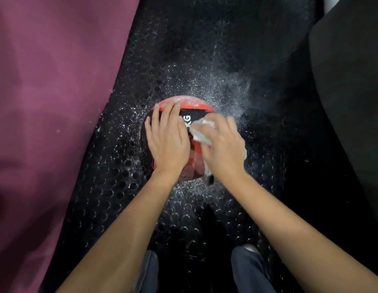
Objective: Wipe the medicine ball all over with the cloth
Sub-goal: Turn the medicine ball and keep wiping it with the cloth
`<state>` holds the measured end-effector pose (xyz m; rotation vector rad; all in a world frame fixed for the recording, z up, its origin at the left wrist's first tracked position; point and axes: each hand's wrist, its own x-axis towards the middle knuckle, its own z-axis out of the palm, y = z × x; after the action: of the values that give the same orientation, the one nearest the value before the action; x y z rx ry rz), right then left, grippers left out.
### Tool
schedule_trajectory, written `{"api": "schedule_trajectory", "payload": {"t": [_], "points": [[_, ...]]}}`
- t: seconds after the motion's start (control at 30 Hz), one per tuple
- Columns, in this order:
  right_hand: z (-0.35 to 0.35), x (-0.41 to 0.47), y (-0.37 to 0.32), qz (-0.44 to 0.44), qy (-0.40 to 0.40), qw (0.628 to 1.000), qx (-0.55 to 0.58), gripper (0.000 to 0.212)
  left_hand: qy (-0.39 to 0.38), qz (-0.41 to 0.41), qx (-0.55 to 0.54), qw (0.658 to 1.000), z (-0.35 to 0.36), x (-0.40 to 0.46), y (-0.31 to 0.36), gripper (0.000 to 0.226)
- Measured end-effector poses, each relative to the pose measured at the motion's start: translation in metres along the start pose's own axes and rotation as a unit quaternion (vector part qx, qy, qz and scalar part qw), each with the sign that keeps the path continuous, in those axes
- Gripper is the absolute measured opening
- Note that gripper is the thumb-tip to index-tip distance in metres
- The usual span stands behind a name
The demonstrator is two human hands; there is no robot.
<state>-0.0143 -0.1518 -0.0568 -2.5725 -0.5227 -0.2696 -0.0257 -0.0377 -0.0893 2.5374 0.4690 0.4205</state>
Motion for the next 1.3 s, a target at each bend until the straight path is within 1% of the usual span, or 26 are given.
{"api": "schedule_trajectory", "payload": {"t": [0.13,0.17,0.27,0.33,0.43,0.5,0.53,0.63,0.7,0.77,0.87,1.0,1.13,1.23,1.3], "points": [[-0.004,0.033,0.004,0.084,-0.055,0.995,-0.014,0.029,0.006,0.015,0.022,1.0,0.005,0.001,0.006,0.051],[-0.003,0.031,0.004,0.083,-0.055,0.995,-0.012,0.03,0.009,0.01,0.022,1.0,0.006,0.002,0.006,0.051],[-0.004,-0.001,0.003,0.033,-0.021,0.999,0.005,0.033,0.009,-0.009,0.012,1.0,0.005,0.009,0.004,0.052],[-0.006,-0.012,0.003,0.014,-0.018,1.0,0.002,0.032,0.007,-0.003,0.01,1.0,0.003,0.008,0.005,0.052],[-0.006,0.023,0.003,0.046,-0.033,0.998,-0.022,0.026,0.01,0.023,0.023,0.999,0.004,-0.003,0.005,0.05],[-0.004,0.037,0.001,0.073,-0.056,0.995,-0.032,0.026,0.011,0.017,0.029,0.999,0.004,-0.001,0.004,0.05],[-0.003,0.035,-0.001,0.073,-0.053,0.996,-0.024,0.027,0.01,0.008,0.025,1.0,0.004,0.002,0.005,0.05],[-0.008,0.002,0.0,0.029,-0.029,0.999,0.002,0.031,0.011,-0.011,0.003,1.0,0.001,0.007,0.003,0.052],[-0.009,-0.007,0.002,0.005,-0.019,1.0,-0.008,0.031,0.013,-0.003,-0.002,1.0,0.0,0.003,0.001,0.052],[-0.007,0.009,0.006,0.041,-0.022,0.999,-0.01,0.028,0.01,0.012,0.005,1.0,0.001,-0.002,0.0,0.051],[-0.003,0.033,0.01,0.119,-0.065,0.991,-0.006,0.025,0.012,0.001,0.01,1.0,0.001,-0.001,0.0,0.052],[-0.002,0.022,0.006,0.117,-0.062,0.991,0.013,0.034,0.005,-0.02,0.008,1.0,-0.001,0.005,0.002,0.055],[0.0,0.027,0.007,0.119,-0.07,0.99,0.014,0.033,-0.03,-0.015,0.042,0.999,0.0,0.008,0.009,0.056],[-0.001,0.031,0.007,0.122,-0.075,0.989,0.03,0.033,-0.015,0.003,0.043,0.999,0.004,0.007,0.011,0.056],[-0.002,0.016,0.004,0.11,-0.05,0.992,0.039,0.035,-0.004,0.001,0.033,0.999,0.004,0.01,0.007,0.054]]}}
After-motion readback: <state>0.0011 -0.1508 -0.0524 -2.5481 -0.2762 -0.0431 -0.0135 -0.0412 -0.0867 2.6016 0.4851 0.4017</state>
